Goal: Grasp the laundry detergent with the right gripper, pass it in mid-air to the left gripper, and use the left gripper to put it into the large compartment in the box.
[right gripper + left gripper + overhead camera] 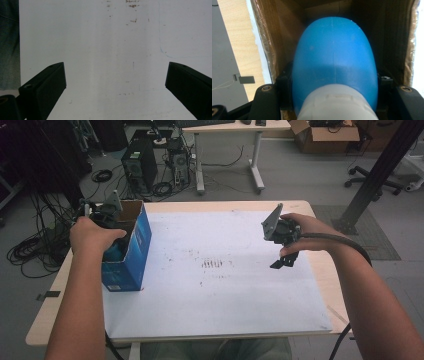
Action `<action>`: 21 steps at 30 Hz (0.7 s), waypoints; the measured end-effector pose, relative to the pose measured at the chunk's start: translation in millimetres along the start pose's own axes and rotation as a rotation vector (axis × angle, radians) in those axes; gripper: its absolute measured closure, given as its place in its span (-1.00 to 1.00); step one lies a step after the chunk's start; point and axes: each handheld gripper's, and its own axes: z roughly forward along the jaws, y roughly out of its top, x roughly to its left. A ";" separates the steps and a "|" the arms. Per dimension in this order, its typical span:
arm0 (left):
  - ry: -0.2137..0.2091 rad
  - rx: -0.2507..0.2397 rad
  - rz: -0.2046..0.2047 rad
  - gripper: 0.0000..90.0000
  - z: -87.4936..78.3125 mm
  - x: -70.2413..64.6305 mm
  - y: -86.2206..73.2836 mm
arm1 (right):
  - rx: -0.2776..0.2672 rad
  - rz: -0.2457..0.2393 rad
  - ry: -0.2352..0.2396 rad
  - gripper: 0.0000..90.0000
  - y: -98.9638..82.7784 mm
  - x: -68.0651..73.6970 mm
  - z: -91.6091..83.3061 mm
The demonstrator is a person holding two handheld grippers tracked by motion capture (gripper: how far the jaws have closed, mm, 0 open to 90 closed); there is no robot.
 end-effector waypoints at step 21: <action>-0.003 -0.012 0.000 -0.16 10.9 -0.1 -2.1 | -0.004 -0.001 -0.003 -0.93 1.5 -0.7 2.1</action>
